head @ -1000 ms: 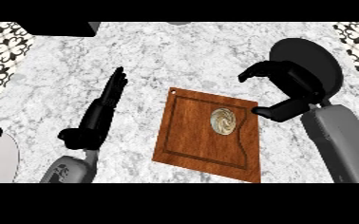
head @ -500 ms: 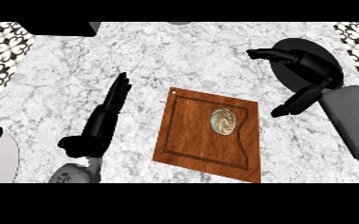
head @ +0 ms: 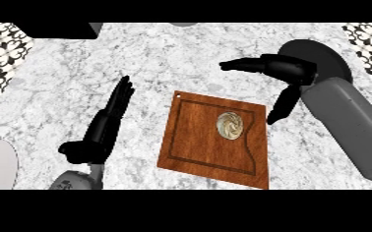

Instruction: Pick the cupcake from the cutting board and place it in the pan

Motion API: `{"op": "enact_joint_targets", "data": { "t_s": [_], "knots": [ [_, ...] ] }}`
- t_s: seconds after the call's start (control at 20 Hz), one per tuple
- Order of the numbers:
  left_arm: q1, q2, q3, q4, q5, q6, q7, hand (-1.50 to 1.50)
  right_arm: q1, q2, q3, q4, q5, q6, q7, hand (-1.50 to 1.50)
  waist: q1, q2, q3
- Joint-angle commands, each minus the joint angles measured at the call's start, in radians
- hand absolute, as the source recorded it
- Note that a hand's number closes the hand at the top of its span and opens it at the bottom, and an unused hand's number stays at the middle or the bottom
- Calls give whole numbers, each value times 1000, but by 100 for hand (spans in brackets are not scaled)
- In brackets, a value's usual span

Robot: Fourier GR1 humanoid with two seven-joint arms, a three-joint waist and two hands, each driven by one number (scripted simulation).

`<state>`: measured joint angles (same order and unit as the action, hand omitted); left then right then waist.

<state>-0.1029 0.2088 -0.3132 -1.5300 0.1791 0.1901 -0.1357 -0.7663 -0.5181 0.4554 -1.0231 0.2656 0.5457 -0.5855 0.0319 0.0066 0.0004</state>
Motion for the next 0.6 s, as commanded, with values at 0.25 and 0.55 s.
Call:
{"op": "enact_joint_targets", "data": {
  "t_s": [0.25,0.55],
  "knots": [
    [49,-1,17,-30,-3,-5,2,0,-2,51,235,28,316,-108,-96,-150,-14,-4,0],
    [-1,-10,65,27,-14,-41,-1,0,65,93,231,-62,417,-85,1,-150,-34,-7,-1]
  ]
}}
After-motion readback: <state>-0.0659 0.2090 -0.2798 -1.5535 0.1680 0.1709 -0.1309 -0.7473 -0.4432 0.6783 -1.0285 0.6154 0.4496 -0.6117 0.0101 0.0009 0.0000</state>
